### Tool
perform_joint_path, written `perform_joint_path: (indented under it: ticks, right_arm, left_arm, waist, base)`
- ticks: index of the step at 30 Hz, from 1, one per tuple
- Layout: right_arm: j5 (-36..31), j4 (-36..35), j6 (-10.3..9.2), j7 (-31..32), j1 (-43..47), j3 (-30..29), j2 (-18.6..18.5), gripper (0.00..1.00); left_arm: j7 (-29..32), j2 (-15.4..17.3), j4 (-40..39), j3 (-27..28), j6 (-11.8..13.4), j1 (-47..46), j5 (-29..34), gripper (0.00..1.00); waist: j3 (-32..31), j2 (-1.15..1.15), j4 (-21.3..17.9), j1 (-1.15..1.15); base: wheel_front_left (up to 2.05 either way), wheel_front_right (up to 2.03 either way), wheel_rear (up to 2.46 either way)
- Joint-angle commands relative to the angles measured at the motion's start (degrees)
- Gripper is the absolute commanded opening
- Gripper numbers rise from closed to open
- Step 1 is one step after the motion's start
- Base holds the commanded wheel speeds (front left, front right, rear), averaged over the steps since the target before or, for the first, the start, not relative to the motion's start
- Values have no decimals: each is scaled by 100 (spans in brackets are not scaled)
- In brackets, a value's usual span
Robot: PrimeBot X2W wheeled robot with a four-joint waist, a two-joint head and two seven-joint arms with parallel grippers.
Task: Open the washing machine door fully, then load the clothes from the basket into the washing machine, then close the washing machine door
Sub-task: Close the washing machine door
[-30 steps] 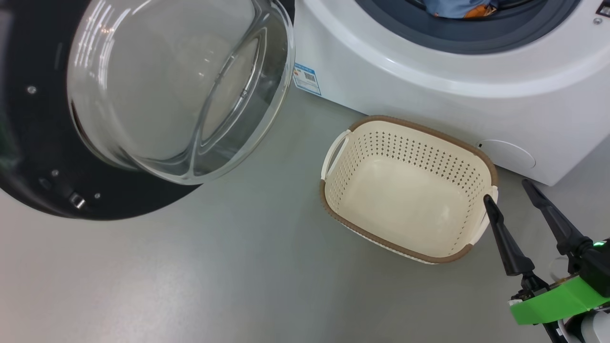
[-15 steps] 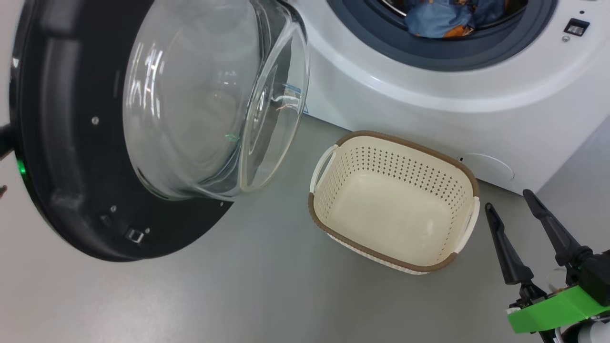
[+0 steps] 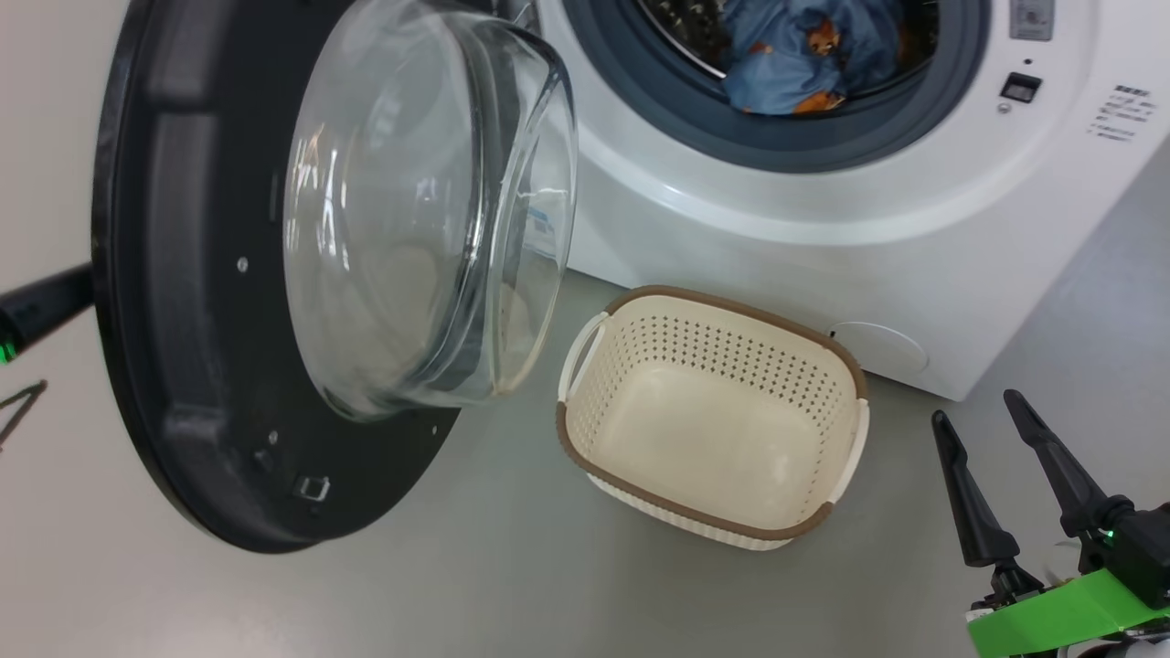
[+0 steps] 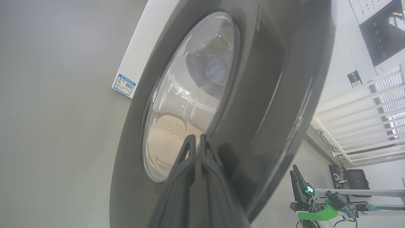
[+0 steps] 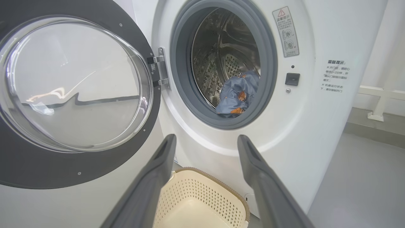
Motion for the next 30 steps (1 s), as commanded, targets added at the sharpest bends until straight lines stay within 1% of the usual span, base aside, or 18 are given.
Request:
perform_joint_path:
  ticks: [1,6,17,21,22,30]
  right_arm:
    - [-47,-138,25,-47,19,35,-51,100]
    - [-47,-149,25,-47,126,-49,34,100]
    - [-60,-178,25,-47,330,-171,186,100]
    - [-62,-184,25,-47,319,-161,230,100]
    - [-62,-184,25,-47,319,-161,230,100]
    - [-70,-201,25,-47,343,-206,324,100]
  left_arm:
    - [75,241,-239,241,-40,-50,21,0]
    - [239,165,-480,283,-40,39,-13,0]
    - [441,-149,-1155,19,-40,154,203,0]
    - [434,-253,-1246,-25,-40,168,235,0]
    - [434,-253,-1246,-25,-40,168,235,0]
    - [216,-333,-1271,-37,-40,183,416,0]
  waist:
    - [-141,0,-165,0]
    - [-310,0,-450,0]
    - [-536,0,-994,0]
    - [-568,0,-1228,0]
    - [-568,0,-1228,0]
    - [-592,0,-1755,0]
  base:
    - [0,0,0]
    - [0,0,0]
    - [0,0,0]
    - [0,0,0]
    - [0,0,0]
    - [0,0,0]
